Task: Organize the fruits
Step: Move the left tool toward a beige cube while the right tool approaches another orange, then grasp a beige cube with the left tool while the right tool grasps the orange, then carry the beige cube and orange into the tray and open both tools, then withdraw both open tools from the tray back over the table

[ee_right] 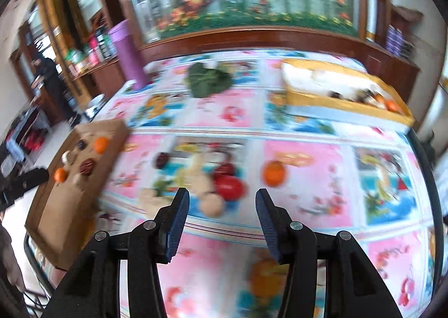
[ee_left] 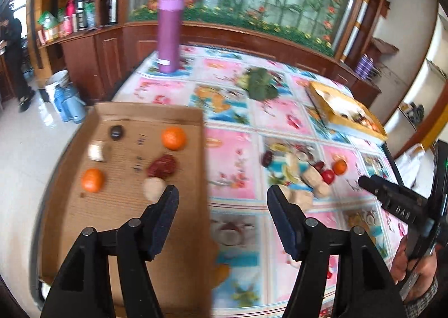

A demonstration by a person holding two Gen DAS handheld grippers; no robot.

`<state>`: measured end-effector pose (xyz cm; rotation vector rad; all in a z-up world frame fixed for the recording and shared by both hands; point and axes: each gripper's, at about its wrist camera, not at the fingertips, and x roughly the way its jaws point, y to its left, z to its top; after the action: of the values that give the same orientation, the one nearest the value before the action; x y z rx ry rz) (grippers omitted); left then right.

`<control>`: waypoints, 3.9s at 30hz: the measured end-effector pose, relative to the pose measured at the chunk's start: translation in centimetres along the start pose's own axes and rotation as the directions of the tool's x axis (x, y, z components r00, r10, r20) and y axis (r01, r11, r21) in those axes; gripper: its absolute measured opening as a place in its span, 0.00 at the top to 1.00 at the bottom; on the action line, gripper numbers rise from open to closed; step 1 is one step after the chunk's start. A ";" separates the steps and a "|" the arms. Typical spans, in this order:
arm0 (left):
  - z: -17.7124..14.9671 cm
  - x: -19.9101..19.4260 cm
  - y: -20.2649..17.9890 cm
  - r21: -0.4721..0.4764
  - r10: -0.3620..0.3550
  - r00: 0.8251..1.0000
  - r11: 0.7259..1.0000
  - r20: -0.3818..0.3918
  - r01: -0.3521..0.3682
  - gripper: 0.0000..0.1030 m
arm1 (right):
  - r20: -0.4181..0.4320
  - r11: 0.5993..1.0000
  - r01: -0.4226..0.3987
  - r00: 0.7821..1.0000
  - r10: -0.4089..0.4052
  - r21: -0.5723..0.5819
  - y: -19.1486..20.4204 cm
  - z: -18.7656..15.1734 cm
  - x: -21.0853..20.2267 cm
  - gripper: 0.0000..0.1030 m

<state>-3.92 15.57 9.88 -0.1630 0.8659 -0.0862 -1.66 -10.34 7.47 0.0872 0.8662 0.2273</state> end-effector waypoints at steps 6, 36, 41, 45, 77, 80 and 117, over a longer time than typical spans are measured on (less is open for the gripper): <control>-1.3 3.5 -4.5 0.068 -0.036 0.997 0.997 -0.069 0.041 0.37 | -0.021 0.996 0.034 0.999 -0.032 0.087 -5.1 -0.6 0.1 0.49; -3.4 9.3 -12.9 0.459 -0.040 0.997 0.886 -0.071 0.069 0.73 | -0.034 0.991 -0.027 0.999 0.032 0.130 -5.7 2.3 8.6 0.49; -3.3 9.7 -12.8 0.425 -0.057 0.996 0.901 -0.075 0.084 0.72 | -0.026 0.995 -0.053 0.998 0.055 0.082 -4.9 2.0 8.8 0.63; -3.8 11.4 -12.6 0.393 -0.067 0.990 0.913 -0.126 0.112 0.69 | -0.028 0.996 -0.061 0.998 0.063 0.059 -4.1 1.7 8.7 0.71; -3.8 -3.4 7.2 -0.005 0.104 0.988 0.995 0.111 -0.104 0.71 | 0.067 0.999 0.023 0.997 -0.027 0.047 -2.3 1.6 2.9 0.71; -3.6 -3.6 11.5 -0.065 0.148 0.985 0.988 0.084 -0.143 0.71 | 0.070 0.999 -0.035 0.997 0.035 -0.007 1.1 2.1 1.5 0.70; -2.5 0.1 18.8 -0.247 0.137 0.987 0.957 -0.088 -0.155 0.55 | -0.181 0.871 -0.263 0.962 0.204 -0.415 27.6 -3.1 9.2 0.49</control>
<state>-5.55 33.78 4.87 -0.3358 0.9554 0.1594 -2.72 18.56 3.22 -0.2479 0.9178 0.6584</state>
